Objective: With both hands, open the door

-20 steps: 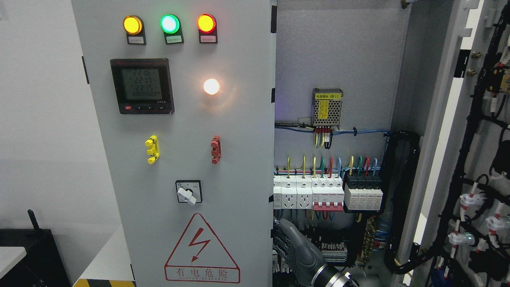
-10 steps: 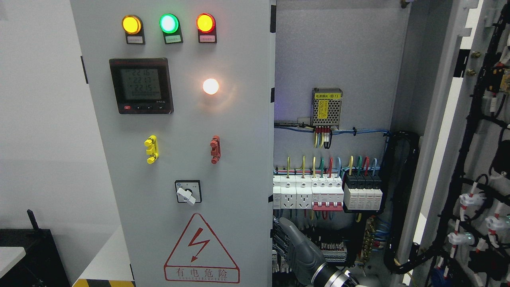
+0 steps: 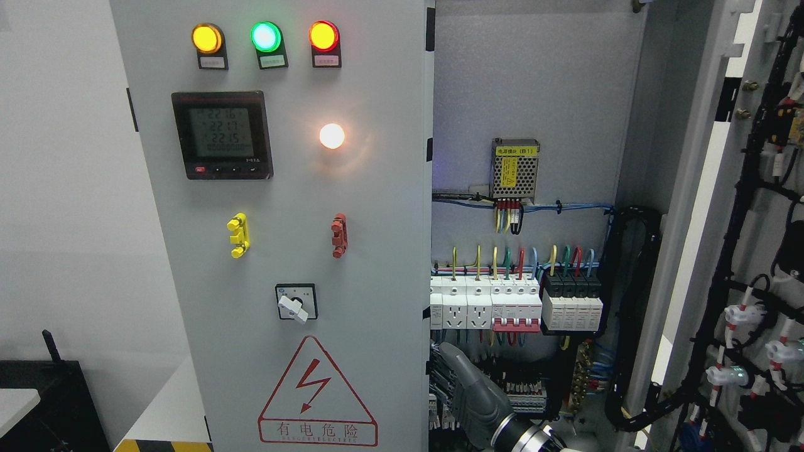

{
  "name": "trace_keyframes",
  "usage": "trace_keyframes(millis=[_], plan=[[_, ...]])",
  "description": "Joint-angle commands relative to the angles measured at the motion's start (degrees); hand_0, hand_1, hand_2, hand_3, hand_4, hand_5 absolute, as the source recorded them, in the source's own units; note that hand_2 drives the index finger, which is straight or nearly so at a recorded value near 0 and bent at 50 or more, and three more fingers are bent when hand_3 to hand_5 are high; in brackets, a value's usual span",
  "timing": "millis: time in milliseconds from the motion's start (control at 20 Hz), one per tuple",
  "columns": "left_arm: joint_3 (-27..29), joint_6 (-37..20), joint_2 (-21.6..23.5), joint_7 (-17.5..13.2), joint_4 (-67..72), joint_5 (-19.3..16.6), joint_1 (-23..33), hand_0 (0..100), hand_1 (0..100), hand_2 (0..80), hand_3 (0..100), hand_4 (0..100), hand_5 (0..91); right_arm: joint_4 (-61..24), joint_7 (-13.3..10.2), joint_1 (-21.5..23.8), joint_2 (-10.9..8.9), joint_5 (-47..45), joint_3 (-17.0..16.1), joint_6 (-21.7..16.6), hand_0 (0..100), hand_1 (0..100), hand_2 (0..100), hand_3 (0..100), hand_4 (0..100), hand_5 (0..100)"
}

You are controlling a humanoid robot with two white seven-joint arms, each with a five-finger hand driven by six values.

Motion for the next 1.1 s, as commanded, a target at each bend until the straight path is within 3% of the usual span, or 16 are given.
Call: trace_keyframes(millis=[0, 601, 751, 1052], plan=[[0.00, -0.01, 0.00, -0.02, -1.41, 0.00, 0.00, 0, 0, 0.0, 0, 0, 0.0, 0.09, -0.12, -0.06, -0.04, 0.05, 0.02, 0.12, 38, 0, 0, 0, 0, 0], [0.00, -0.01, 0.00, -0.02, -1.41, 0.00, -0.09, 0, 0, 0.0, 0, 0, 0.0, -0.97, 0.14, 0.91, -0.22, -2.41, 0.64, -0.41, 38, 0, 0, 0, 0, 0], [0.00, -0.01, 0.00, -0.02, -1.41, 0.00, 0.00, 0, 0, 0.0, 0, 0, 0.0, -1.40, 3.29, 0.91, -0.22, -2.41, 0.73, -0.50, 38, 0, 0, 0, 0, 0], [0.00, -0.01, 0.00, -0.02, -1.41, 0.00, 0.00, 0, 0, 0.0, 0, 0, 0.0, -2.02, 4.35, 1.43, -0.31, -2.41, 0.81, -0.50, 38, 0, 0, 0, 0, 0]])
